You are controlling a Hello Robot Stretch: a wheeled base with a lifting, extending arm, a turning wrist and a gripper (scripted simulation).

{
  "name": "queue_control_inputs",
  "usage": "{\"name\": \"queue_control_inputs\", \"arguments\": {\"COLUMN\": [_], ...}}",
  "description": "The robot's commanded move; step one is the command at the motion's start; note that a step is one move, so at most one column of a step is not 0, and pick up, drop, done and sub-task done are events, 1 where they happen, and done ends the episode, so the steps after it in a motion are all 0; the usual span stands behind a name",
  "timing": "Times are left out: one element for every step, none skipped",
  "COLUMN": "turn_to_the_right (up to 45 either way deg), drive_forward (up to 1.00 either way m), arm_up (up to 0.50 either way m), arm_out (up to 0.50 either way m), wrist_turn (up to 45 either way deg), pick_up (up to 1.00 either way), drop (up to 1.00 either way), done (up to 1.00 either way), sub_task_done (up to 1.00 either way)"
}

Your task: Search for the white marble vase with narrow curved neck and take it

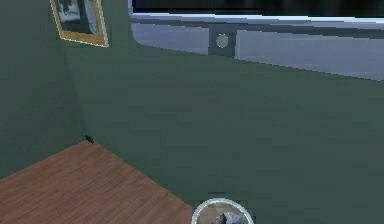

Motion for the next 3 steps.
{"name": "queue_control_inputs", "arguments": {"turn_to_the_right": [0.0, 0.0, 0.0], "drive_forward": [0.0, 0.0, 0.0], "arm_up": [0.0, -0.16, 0.0], "arm_out": [0.0, 0.0, 0.0], "wrist_turn": [36.0, 0.0, 0.0], "pick_up": [0.0, 0.0, 1.0], "drop": [0.0, 0.0, 0.0], "done": [0.0, 0.0, 0.0], "sub_task_done": [0.0, 0.0, 0.0]}}
